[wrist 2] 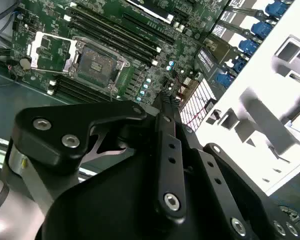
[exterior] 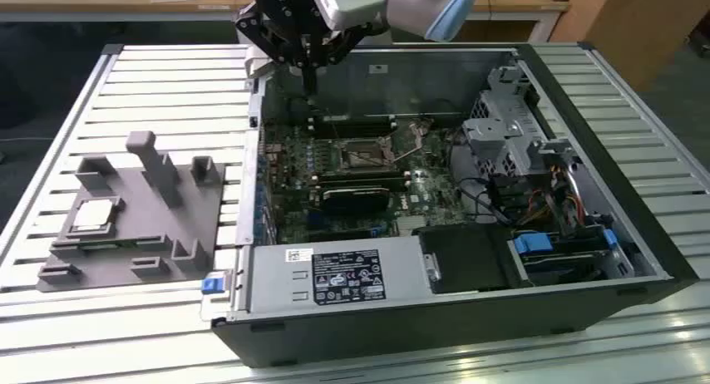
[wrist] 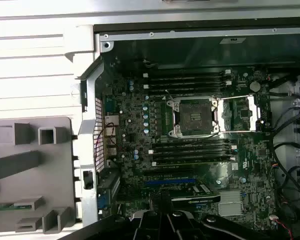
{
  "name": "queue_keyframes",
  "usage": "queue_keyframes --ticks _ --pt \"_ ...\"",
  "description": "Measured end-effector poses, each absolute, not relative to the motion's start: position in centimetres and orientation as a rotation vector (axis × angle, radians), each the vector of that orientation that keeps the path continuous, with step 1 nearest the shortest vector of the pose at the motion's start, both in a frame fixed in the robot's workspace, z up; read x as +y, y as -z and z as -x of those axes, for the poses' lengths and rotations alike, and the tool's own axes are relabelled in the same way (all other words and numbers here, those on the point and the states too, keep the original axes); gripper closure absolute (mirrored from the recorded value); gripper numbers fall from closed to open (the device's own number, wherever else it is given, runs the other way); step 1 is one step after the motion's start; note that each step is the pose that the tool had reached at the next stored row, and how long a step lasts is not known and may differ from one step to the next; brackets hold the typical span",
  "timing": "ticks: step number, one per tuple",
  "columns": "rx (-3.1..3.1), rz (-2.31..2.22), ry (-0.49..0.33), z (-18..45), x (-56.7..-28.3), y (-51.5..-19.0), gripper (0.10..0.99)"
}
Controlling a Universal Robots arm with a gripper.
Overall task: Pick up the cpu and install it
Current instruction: 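Reach for the cpu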
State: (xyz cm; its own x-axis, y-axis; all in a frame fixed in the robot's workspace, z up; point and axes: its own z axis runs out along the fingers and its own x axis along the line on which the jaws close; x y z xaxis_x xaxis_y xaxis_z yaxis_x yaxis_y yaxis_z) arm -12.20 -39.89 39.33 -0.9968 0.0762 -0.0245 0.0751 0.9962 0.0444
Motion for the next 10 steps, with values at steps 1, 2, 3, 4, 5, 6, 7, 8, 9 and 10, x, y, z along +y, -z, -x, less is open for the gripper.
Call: queue_keyframes --ticks 1,2,3,4,5,6,7,8,9,10 --pt "3.112 -0.118 -0.068 12.20 -39.89 -39.33 0.980" --pt "3.112 -0.118 -0.068 12.20 -39.89 -39.33 0.980" --pt "3.113 -0.118 -0.068 12.20 -39.89 -39.33 0.980" --pt "3.112 -0.118 -0.068 12.20 -39.89 -39.33 0.980" --pt "3.112 -0.118 -0.068 12.21 -39.89 -39.33 0.980" --pt "3.113 -0.118 -0.067 12.23 -39.89 -39.33 0.980" --pt "3.113 -0.118 -0.067 12.27 -39.89 -39.34 0.980" --pt "3.113 -0.118 -0.068 12.31 -39.89 -39.33 0.980" --pt "3.113 -0.118 -0.068 12.34 -39.89 -39.33 0.980" --pt "3.112 -0.118 -0.068 12.39 -39.90 -39.33 0.980"
